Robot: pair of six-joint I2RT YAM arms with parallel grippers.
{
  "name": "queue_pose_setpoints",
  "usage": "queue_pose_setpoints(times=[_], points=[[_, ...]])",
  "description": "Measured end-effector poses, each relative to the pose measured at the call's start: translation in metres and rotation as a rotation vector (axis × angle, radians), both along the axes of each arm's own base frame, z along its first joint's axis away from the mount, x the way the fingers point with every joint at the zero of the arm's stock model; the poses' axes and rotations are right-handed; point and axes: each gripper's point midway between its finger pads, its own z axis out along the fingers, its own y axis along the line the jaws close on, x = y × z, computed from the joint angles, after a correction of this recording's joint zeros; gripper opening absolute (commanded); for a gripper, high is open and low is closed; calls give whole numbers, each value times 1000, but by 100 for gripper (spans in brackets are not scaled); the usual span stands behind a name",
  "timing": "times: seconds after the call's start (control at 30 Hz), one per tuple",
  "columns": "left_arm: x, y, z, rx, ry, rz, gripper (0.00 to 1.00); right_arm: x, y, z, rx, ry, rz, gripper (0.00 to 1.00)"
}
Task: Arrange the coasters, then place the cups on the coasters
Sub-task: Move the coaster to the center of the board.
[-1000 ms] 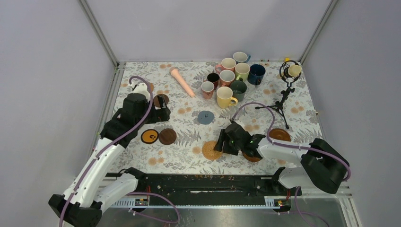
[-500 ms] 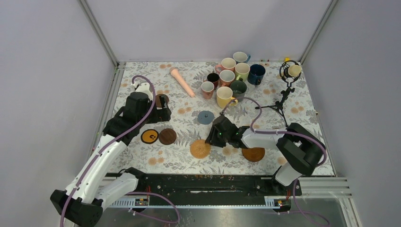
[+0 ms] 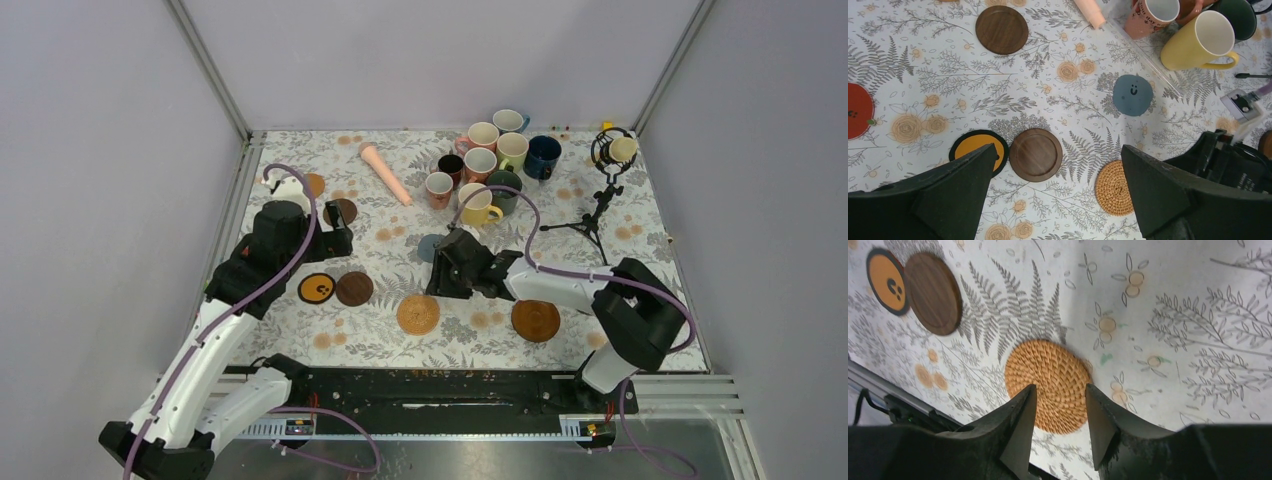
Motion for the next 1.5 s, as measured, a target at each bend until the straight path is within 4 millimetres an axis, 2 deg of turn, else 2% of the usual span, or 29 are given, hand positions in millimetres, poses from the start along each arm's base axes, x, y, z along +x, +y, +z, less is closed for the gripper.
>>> queue_pose_setpoints(times=[0.1, 0.3, 0.47, 0.73, 0.97, 1.17, 1.37, 1.5], points=[[0, 4, 3, 5, -13, 17, 99, -13, -6, 1, -15, 2, 40, 48], [-1, 13, 9, 16, -44, 58, 99, -63, -4, -14, -55, 64, 168, 48], [-4, 22, 16, 24, -74, 96, 99, -76, 5, -14, -41, 74, 203, 47], [-4, 26, 18, 30, -84, 117, 99, -73, 10, -28, -70, 92, 195, 47], [-3, 29, 18, 38, -86, 133, 99, -55, 24, -28, -84, 50, 176, 45], [-6, 42, 26, 40, -122, 196, 99, -40, 31, -27, -104, 7, 150, 44], [-13, 54, 40, 24, -183, 255, 99, -23, 39, -13, -110, -53, 129, 43], [-15, 59, 44, 22, -199, 280, 99, -21, 42, 0, -87, -69, 128, 43]])
